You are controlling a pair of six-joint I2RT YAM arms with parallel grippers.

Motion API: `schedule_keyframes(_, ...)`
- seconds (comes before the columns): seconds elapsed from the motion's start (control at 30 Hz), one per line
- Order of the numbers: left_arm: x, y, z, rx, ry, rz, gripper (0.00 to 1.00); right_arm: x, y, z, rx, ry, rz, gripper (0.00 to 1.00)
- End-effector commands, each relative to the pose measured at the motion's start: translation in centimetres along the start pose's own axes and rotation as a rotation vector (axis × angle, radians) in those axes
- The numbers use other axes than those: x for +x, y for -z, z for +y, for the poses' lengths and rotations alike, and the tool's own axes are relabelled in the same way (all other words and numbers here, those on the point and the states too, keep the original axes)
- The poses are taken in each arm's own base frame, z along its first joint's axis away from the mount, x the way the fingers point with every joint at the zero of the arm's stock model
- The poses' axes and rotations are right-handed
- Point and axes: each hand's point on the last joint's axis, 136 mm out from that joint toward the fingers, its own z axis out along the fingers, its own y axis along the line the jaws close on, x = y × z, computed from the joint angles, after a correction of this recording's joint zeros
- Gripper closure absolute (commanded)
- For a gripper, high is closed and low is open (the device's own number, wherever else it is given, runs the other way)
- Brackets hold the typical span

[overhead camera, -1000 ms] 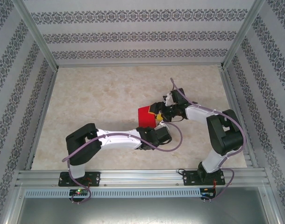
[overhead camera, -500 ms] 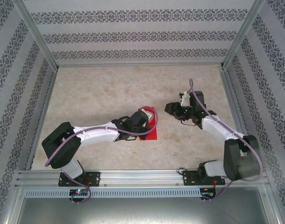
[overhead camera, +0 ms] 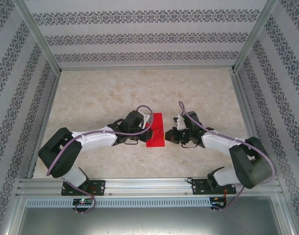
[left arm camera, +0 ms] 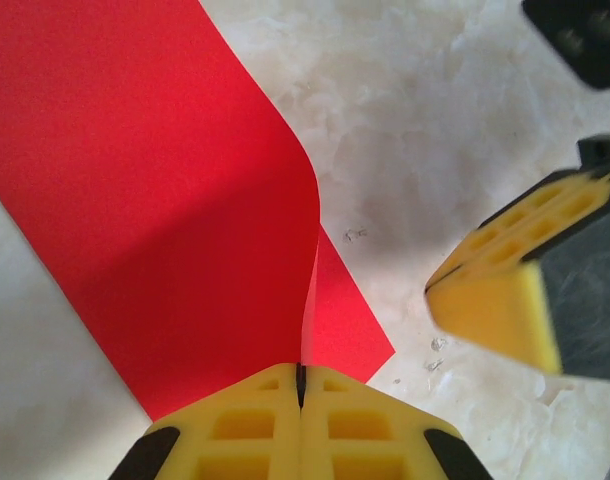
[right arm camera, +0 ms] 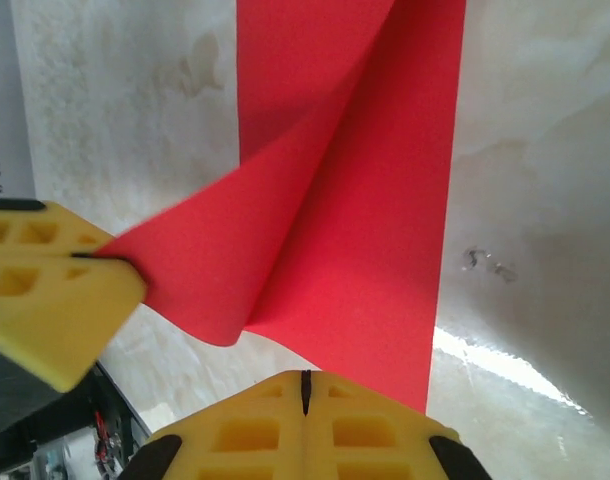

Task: Fold a paper plane with a square sheet of paper (fold left side to right side)
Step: Fold the triangle a second time at the center of the table.

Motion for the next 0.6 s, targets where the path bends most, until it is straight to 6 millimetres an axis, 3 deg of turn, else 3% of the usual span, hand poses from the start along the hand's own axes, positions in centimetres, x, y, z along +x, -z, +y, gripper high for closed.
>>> schedule_keyframes(0.0, -0.8, 0.5, 0.2, 0.017, 0.017, -0.029, 1.00, 0.1, -0.9, -0.2, 0.021, 0.004, 0.000, 1.00)
schedule_keyframes(0.57, 0.3, -0.9, 2.9, -0.050, 0.015, 0.045, 1.00, 2.0, -2.5, -3.5, 0.163, -0.027, 0.093, 1.00)
